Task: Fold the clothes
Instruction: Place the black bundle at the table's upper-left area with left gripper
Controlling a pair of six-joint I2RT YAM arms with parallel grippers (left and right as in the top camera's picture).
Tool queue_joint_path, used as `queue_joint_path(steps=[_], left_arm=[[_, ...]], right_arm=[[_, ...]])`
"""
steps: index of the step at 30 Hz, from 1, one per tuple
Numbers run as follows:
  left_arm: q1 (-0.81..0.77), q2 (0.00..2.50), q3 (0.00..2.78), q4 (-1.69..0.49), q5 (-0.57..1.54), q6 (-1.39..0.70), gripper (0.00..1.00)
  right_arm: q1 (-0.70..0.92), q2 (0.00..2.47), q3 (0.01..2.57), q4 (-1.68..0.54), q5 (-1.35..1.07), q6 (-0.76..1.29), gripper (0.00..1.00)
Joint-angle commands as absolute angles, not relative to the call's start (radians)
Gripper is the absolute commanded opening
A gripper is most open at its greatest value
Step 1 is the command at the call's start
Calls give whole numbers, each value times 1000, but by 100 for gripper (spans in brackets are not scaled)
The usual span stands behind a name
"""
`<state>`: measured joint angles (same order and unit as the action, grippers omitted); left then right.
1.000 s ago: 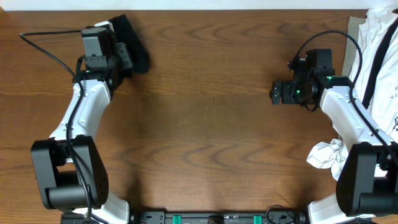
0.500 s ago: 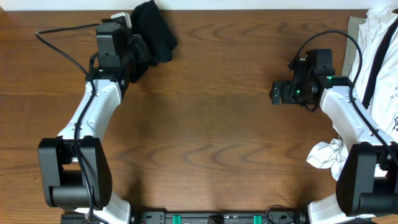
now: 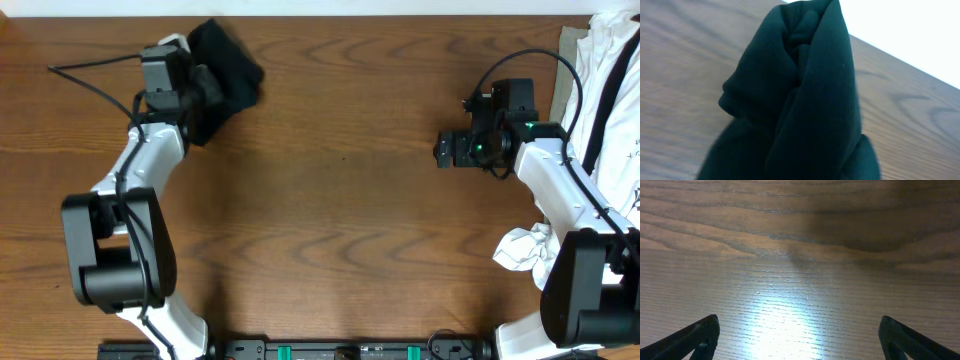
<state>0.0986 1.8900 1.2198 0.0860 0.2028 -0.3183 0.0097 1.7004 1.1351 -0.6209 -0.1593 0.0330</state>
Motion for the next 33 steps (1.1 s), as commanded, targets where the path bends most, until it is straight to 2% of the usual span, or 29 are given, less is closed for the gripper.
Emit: queue_joint_path(steps=[1, 6, 7, 8, 9, 11, 12, 15, 18, 27, 33], left_arm=[[159, 1895, 1237, 99, 190, -331, 6], [231, 1909, 1236, 95, 190, -323, 8], [242, 1916, 1236, 95, 190, -319, 13], [252, 1923, 1235, 95, 190, -315, 23], [262, 1934, 1235, 95, 190, -315, 45], [276, 1951, 1235, 92, 190, -310, 76], [282, 1958, 1235, 91, 191, -293, 84], [297, 1957, 1236, 96, 190, -204, 89], [321, 1919, 1237, 95, 191, -180, 99], [337, 1754, 1237, 63, 191, -219, 98], [337, 1760, 1236, 57, 283, -324, 99]], right_arm=[[7, 1681, 1129, -623, -153, 28, 99], [7, 1681, 1129, -623, -153, 28, 99], [7, 1681, 1129, -623, -153, 28, 99], [7, 1681, 1129, -623, -153, 28, 99], [7, 1681, 1129, -623, -153, 28, 99], [7, 1681, 1129, -623, -153, 28, 99], [7, 1681, 1129, -623, -153, 28, 99], [7, 1681, 1129, -623, -153, 28, 99], [7, 1681, 1129, -623, -153, 28, 99], [7, 1681, 1129, -623, -153, 28, 99], [7, 1681, 1129, -623, -153, 28, 99]])
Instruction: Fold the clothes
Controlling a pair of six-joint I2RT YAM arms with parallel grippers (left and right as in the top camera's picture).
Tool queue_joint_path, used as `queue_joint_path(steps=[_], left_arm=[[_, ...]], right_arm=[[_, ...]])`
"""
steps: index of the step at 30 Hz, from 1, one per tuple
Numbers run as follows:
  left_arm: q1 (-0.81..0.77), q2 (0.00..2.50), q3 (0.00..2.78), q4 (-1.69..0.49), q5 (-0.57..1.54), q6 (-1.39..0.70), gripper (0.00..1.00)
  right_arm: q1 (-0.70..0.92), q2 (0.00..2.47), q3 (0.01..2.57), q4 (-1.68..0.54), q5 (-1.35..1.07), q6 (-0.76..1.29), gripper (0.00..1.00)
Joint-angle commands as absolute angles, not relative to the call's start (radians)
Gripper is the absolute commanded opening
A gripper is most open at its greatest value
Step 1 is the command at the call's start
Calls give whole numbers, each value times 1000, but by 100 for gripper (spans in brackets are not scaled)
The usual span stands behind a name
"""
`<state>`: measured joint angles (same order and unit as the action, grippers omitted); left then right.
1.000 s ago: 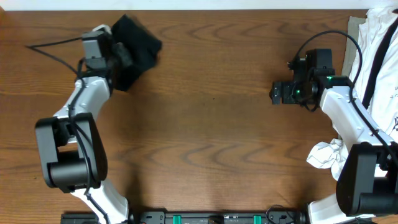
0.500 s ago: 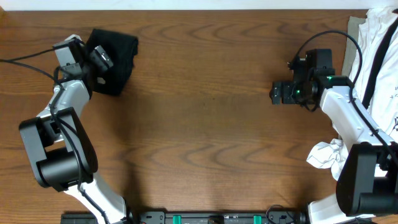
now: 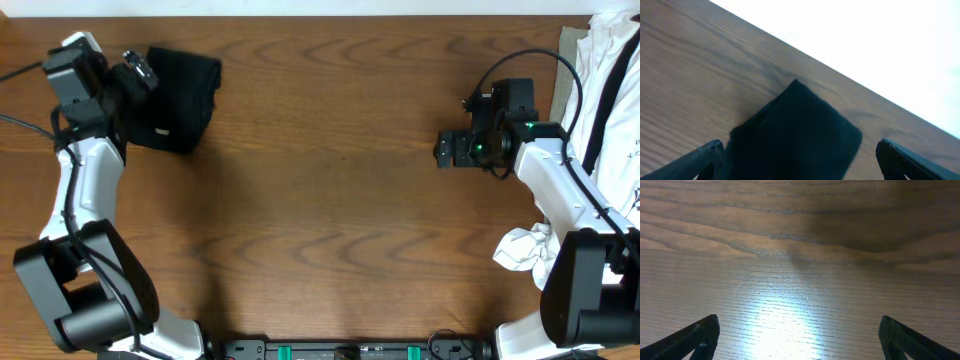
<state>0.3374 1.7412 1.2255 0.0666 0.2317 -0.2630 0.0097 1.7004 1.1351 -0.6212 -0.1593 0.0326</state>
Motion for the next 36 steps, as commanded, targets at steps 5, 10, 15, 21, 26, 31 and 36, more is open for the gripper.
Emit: queue_joint_path(steps=[5, 10, 15, 21, 26, 31, 36], left_arm=[[337, 1816, 1235, 54, 336, -369, 52], [337, 1898, 1235, 54, 551, -373, 19], [336, 1930, 1234, 35, 587, -372, 7], [331, 1995, 1229, 14, 588, -372, 6], [328, 2089, 1229, -16, 603, -372, 6], [330, 2115, 1229, -21, 656, -372, 6], [331, 2015, 1229, 30, 690, -377, 6]], right_arm=[[7, 1681, 1129, -623, -153, 28, 99], [7, 1681, 1129, -623, -153, 28, 99], [7, 1681, 1129, -623, -153, 28, 99], [7, 1681, 1129, -623, -153, 28, 99], [7, 1681, 1129, -623, -153, 28, 99], [7, 1681, 1129, -623, -153, 28, 99], [7, 1681, 1129, -623, -153, 28, 99]])
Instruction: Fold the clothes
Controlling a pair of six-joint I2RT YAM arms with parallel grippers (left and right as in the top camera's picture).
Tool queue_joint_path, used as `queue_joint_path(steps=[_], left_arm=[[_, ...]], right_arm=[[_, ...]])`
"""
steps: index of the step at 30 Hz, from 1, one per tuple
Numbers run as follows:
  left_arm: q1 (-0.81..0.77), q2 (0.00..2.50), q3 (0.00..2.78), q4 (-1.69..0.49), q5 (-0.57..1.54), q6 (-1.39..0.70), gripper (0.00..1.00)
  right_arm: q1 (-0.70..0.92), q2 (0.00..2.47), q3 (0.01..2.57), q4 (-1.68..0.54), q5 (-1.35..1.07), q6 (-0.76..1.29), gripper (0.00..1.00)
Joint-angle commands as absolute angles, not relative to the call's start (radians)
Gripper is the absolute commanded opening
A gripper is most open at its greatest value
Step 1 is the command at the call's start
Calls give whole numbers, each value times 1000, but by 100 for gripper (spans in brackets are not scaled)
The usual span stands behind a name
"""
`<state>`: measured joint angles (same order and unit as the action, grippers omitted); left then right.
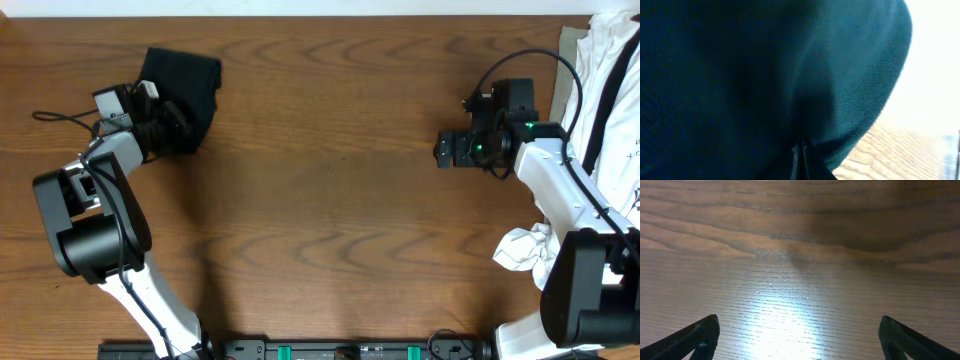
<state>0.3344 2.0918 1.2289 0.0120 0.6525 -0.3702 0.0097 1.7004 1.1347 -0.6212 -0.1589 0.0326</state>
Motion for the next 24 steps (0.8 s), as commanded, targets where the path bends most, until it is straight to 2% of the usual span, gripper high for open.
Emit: queue_joint_path(steps=[1, 9, 24], left_arm=[[331, 1985, 1229, 39, 688, -376, 6], [368, 1880, 1229, 107, 637, -436, 6], [412, 2032, 1229, 100, 432, -426, 6]], right_arm=[[7, 1681, 1129, -623, -153, 28, 99], [7, 1681, 1129, -622, -153, 28, 99], [7, 1681, 1129, -623, -153, 28, 99]])
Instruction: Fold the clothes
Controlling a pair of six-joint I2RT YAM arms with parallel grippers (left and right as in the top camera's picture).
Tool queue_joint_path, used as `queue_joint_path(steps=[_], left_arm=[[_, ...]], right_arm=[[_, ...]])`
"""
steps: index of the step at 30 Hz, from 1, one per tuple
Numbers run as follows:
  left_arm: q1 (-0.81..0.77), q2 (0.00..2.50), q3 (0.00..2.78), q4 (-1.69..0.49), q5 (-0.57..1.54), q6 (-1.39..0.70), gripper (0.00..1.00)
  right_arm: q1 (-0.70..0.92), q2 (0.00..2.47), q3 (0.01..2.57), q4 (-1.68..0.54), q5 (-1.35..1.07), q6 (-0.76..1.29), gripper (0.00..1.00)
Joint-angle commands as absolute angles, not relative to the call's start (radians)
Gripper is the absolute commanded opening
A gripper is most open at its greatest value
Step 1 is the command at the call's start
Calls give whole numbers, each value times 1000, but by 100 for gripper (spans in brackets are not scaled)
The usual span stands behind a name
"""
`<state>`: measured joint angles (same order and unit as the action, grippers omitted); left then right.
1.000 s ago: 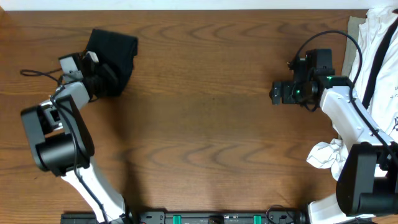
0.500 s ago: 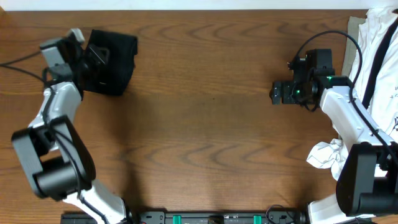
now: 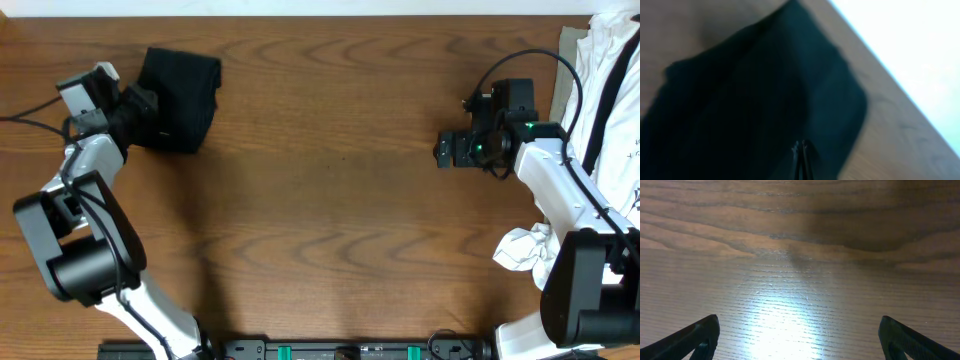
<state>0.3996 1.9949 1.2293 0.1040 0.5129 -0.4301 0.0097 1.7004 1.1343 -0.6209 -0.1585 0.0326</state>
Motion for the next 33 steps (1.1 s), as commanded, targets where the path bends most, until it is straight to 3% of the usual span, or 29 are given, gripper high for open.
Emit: queue_joint_path(steps=[1, 13, 23, 33], left_arm=[[416, 2044, 1229, 93, 420, -412, 6], [419, 2078, 1235, 47, 381, -335, 5], [387, 1866, 1238, 111, 453, -415, 6], [321, 1930, 1237, 211, 453, -413, 6]], right_arm=[[7, 1681, 1129, -623, -153, 28, 99], [7, 1681, 1129, -623, -153, 28, 99], [7, 1681, 1129, -623, -153, 28, 99], [7, 1681, 1129, -623, -153, 28, 99]])
